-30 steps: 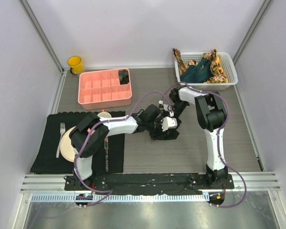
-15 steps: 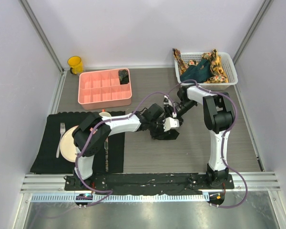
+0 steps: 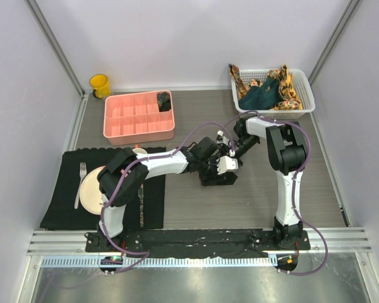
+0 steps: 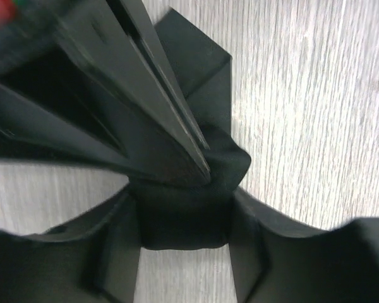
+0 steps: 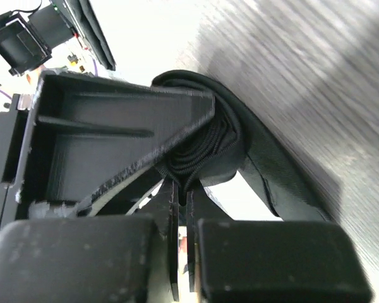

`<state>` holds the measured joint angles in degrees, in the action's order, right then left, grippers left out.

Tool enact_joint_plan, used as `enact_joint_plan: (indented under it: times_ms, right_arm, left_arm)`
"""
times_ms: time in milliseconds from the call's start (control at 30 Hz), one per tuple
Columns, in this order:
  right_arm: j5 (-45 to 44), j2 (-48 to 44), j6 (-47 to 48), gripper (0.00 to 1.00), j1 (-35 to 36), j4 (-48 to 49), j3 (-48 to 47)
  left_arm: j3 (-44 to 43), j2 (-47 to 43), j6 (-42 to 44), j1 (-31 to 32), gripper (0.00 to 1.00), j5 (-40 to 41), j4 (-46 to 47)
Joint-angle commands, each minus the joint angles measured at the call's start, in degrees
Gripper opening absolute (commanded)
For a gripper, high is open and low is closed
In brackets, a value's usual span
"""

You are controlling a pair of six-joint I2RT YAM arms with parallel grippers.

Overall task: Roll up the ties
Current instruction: Roll the tie at the center of the board.

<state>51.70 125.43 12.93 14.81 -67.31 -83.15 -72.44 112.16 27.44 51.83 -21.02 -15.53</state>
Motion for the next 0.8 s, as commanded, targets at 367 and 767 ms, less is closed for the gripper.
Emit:
enact_joint_plan:
  times_ms: [367, 767]
  right_arm:
    - [-19.8, 4.6, -3.3, 0.01, -4.3, 9.7, 1.3]
    - [-21.1, 5.3, -3.5, 0.01, -2.4, 11.1, 0.5]
  left_arm:
    - [2.7, -4.8, -1.5, -1.8, 0.79, -7.9, 7.4]
    - [-4.4, 1.7, 0.2, -1.2, 0.75, -7.8, 6.2]
